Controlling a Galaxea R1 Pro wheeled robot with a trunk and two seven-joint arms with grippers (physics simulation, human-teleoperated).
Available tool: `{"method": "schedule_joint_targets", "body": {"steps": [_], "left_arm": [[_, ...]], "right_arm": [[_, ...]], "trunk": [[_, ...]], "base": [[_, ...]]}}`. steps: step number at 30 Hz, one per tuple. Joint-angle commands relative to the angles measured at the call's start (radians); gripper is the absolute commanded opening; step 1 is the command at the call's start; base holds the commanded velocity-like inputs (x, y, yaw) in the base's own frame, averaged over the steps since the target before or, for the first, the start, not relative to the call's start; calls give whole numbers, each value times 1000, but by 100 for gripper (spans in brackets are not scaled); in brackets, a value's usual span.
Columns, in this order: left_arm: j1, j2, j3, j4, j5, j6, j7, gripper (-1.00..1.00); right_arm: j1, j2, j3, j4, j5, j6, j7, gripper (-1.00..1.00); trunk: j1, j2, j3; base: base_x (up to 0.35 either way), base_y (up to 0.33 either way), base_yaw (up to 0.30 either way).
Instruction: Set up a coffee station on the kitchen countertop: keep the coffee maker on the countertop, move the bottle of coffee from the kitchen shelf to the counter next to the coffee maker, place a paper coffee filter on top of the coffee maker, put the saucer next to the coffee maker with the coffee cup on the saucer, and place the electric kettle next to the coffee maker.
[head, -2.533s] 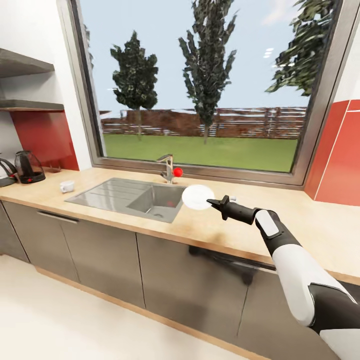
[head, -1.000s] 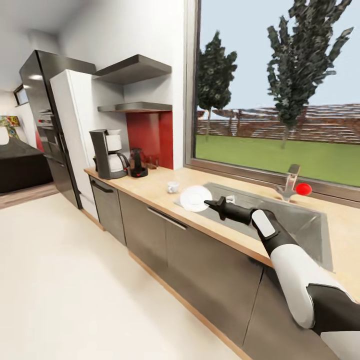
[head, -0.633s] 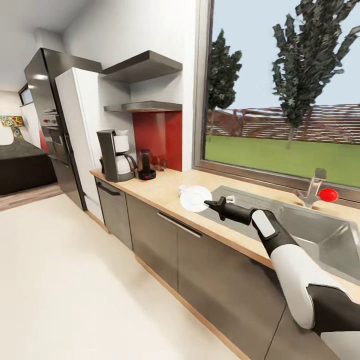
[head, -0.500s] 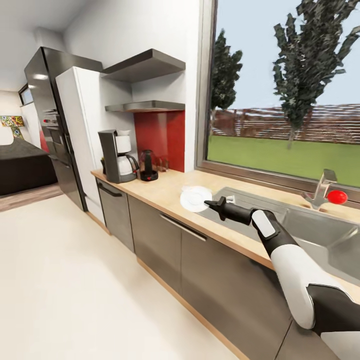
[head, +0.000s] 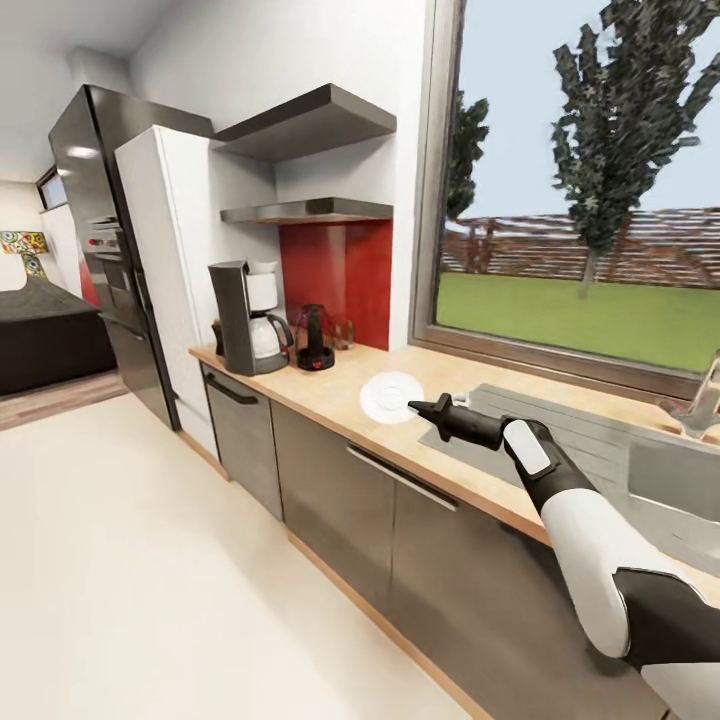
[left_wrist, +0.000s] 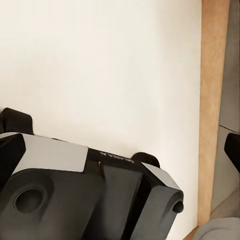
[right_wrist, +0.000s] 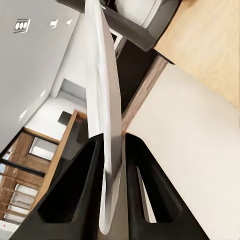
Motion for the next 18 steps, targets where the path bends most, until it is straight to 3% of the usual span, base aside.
{"method": "schedule_joint_targets", "body": {"steps": [1, 18], "left_arm": [[0, 0, -8, -1, 11, 7, -1, 100], [0, 0, -8, -1, 11, 7, -1, 100]], "right_arm": [[-1, 1, -5, 0, 1, 6, 4, -100], [-1, 1, -5, 2, 1, 5, 3, -100]], "trunk": [[0, -1, -1], [0, -1, -1]], "base": [[243, 267, 0], [234, 271, 0]]}}
